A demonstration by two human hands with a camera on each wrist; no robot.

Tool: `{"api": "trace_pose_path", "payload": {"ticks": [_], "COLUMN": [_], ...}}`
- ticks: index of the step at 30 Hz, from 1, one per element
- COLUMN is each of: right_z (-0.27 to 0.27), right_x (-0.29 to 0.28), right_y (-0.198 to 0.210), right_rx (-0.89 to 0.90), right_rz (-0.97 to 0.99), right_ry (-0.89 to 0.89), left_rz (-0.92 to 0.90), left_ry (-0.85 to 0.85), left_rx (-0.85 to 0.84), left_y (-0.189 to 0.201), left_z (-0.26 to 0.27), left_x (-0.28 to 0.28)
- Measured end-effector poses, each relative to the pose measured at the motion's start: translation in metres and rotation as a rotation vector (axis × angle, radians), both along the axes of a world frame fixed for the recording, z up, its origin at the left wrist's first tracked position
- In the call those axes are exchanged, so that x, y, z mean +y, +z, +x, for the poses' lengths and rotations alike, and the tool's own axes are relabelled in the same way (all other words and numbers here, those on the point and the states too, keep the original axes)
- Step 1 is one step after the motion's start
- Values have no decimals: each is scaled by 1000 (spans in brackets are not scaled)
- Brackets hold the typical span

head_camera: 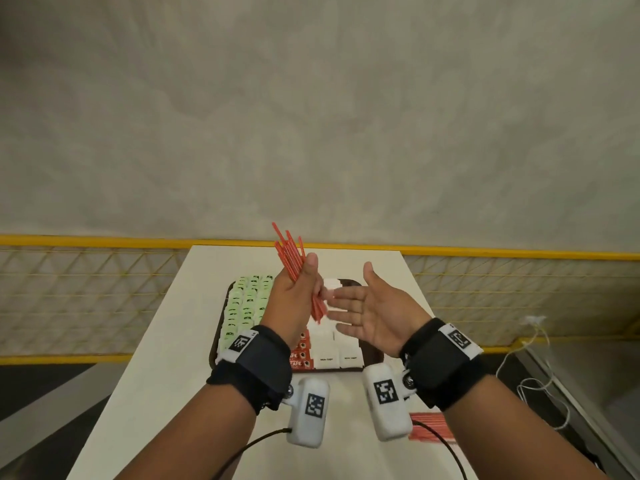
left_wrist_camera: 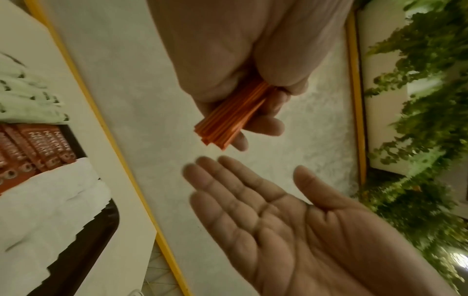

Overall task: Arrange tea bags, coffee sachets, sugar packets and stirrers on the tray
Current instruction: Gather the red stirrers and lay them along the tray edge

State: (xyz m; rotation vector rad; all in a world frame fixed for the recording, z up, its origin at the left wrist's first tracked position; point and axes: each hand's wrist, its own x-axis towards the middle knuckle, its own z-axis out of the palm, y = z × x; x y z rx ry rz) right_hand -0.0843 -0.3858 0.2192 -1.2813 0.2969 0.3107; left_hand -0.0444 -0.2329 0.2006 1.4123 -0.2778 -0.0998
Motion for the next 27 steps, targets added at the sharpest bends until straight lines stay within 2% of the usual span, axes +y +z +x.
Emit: {"api": "trace_pose_path", "payload": {"ticks": [2,4,7,11,15,19,23,27], "right_z": [2,5,8,12,19,31,40,47], "right_x": [0,2,15,27,27,31,35,35], "right_y": [9,22,36,25,17,31,37,35], "right_rx": [-107,-231,-311,-368,-414,-443,-439,-457], "right_rz": [-161,-329,-487,-675,-733,-714,-795,-716], "right_ry": [-29,-28,46,134,191,132,241,212], "left_rz": [-54,-34,-5,-14,-12,14,-1,-31], "left_ry": [-104,-209,-323,-407,-448,-536,-565,-575], "left_rx": [129,214,223,234,280,323,351,361], "left_y": [-6,-11,-13,-9,-12,-11,-9,-11], "left_z": [2,2,-2,-5,0,-1,2,8], "left_x": [5,9,8,8,19,24,25,31]}}
